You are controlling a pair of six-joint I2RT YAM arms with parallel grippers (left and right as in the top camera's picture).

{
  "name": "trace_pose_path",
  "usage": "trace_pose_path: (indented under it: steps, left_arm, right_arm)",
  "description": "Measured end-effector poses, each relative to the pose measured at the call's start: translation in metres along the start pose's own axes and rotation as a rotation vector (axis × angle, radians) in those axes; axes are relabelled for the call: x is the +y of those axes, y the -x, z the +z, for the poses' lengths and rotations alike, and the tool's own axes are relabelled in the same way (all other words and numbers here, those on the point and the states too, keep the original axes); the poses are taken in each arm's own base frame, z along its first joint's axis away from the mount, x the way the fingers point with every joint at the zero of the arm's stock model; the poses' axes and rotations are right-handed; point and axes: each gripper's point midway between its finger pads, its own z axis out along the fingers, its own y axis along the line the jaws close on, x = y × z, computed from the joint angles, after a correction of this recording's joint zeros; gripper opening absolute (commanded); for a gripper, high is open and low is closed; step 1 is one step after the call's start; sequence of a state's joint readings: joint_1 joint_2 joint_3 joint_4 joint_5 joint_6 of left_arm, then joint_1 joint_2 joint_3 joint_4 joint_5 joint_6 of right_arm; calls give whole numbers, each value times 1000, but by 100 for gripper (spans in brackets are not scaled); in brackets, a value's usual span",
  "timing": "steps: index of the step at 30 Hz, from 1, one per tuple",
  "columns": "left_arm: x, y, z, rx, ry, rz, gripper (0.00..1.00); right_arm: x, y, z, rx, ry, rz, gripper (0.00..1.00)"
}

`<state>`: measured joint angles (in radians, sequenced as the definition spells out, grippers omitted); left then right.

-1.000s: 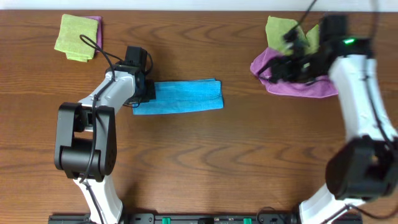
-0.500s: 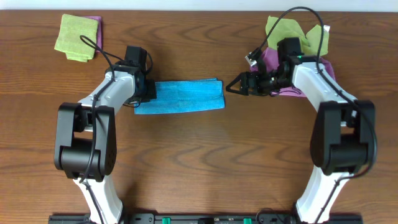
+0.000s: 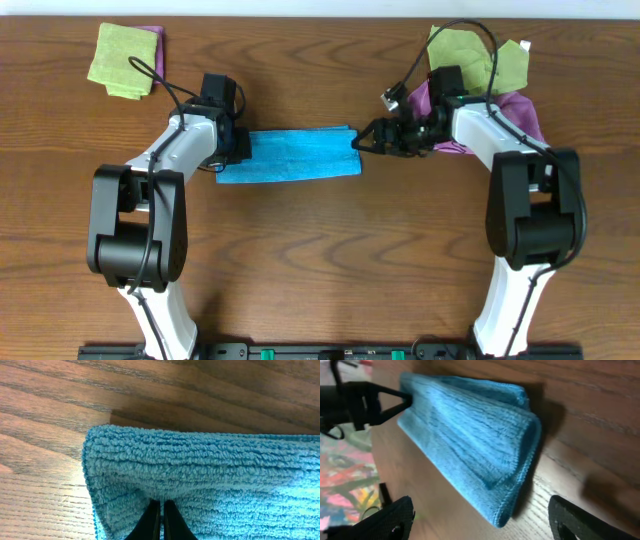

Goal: Fold the cloth
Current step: 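Move the right gripper to the folded strip's right end, then grasp the strip's right end with the right gripper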

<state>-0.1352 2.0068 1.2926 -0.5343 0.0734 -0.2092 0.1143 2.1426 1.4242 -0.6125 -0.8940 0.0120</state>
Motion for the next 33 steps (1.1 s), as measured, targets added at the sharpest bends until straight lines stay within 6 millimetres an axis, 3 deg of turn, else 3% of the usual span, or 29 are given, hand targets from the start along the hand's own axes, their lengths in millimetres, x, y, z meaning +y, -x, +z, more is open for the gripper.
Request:
trace_pose_path:
  steps: [11,22,27,30,33]
  left_arm:
    - [0,0,0,0,0,0,6]
    - [0,0,0,0,-1,0,6]
    - [0,0,0,0,-2,0,6]
    - [0,0,0,0,-3,0,6]
    - [-1,0,0,1,-6,0,6]
  right_arm:
    - [-16,4,11,-12,-21,55,84]
    - [-9,1,21,11,56,106,80]
    - [-6,2,30,20,104,107,66]
    - [-12,4,34,12,84,114,44]
    - [-18,5,38,8,52,126,31]
